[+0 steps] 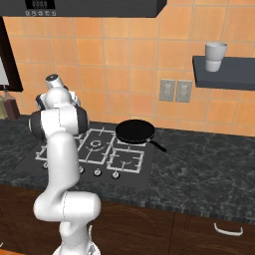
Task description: Pick the kettle from the counter and place it on a stove burner. Then turn the burner on.
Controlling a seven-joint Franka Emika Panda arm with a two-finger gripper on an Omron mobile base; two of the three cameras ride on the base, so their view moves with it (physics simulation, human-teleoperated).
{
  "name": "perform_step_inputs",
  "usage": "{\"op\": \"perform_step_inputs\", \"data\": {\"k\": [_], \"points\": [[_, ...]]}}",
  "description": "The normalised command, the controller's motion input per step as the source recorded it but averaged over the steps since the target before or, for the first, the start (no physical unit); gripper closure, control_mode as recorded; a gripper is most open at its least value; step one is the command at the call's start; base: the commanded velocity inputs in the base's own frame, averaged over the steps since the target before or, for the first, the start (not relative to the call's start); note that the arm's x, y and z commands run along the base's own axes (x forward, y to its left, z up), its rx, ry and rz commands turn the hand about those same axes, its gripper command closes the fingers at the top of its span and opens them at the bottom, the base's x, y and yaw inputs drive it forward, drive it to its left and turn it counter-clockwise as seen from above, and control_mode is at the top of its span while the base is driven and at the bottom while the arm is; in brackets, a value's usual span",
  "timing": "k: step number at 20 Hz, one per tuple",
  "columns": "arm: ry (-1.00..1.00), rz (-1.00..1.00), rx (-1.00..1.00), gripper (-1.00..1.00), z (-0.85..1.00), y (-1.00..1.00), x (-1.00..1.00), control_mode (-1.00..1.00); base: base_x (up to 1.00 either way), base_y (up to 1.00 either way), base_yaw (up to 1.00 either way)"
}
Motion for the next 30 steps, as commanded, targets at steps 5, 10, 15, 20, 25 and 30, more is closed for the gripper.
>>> {"op": "perform_step_inputs", "data": {"k": [5, 10, 15, 20, 25, 30], "points": [[0.0, -0.01, 0.0, -1.0, -0.01, 0.0, -0.05, -1.0, 0.0, 0.0, 0.0], [0.0, -0.08, 0.01, -1.0, 0.27, -0.38, -0.75, -1.0, 0.0, 0.0, 0.0], [0.0, -0.11, 0.01, -1.0, 0.32, -0.6, -0.96, -1.0, 0.0, 0.0, 0.0], [0.06, -0.1, 0.0, -1.0, 0.13, -0.46, -0.9, -1.0, 0.0, 0.0, 0.0], [0.26, -0.04, 0.0, -1.0, 0.0, -0.13, -0.88, -1.0, 0.0, 0.0, 0.0], [0.47, -0.04, 0.0, -1.0, 0.0, -0.02, -0.74, -1.0, 0.0, 0.0, 0.0]]}}
